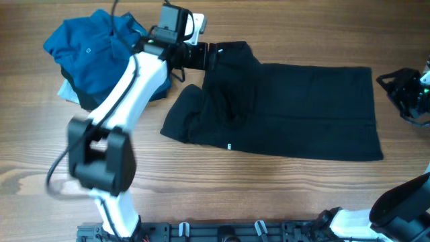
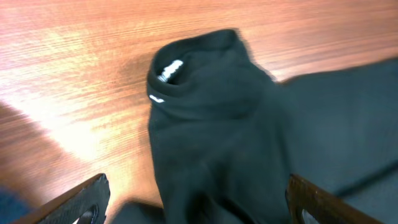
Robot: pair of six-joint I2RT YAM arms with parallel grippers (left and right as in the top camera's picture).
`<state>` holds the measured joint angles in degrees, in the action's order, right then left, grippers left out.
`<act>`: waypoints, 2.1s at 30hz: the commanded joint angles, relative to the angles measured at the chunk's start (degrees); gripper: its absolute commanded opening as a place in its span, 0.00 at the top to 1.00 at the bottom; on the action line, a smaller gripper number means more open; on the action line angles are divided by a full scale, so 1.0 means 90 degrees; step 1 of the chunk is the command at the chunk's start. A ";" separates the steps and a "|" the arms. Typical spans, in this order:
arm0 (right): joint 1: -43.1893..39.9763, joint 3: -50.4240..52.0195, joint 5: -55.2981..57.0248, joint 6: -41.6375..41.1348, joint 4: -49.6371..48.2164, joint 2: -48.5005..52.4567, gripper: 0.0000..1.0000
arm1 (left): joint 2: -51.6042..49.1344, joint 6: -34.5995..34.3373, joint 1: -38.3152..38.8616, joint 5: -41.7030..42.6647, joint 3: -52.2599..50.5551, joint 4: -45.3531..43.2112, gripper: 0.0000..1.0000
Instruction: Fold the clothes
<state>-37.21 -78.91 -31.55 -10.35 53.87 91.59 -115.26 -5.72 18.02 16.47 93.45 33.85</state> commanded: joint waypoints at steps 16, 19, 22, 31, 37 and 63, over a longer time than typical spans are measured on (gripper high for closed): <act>0.0032 -0.0034 -0.0163 0.0102 0.0454 -0.0005 0.50 | -0.2305 -0.0471 -0.0102 0.0202 0.0571 -0.2579 0.43; 0.0032 -0.0034 -0.0163 0.0095 0.0454 -0.0005 0.51 | -0.2305 -0.0658 -0.0085 0.0243 0.0571 -0.2735 0.52; 0.0032 -0.0034 -0.0163 0.0090 0.0459 -0.0005 0.51 | -0.2302 -0.1117 -0.0102 0.0328 0.0571 -0.2885 0.82; 0.0032 -0.0029 0.0289 -0.0223 -0.0017 -0.0005 0.51 | -0.1630 -0.1256 -0.0243 0.1358 0.0585 -0.2426 0.96; 0.0532 -0.0027 0.0177 0.0221 -0.1343 0.0223 0.53 | -0.0520 -0.0418 -0.0143 0.1355 0.0585 -0.0753 0.96; 0.1132 -0.0029 0.1763 -0.0034 -0.4872 0.4082 0.41 | 0.0141 -0.0058 0.0644 0.1333 0.0585 0.0410 0.96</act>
<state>-28.84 -79.68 -15.92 -9.56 9.02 124.33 -116.22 -7.53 23.64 27.57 98.21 37.08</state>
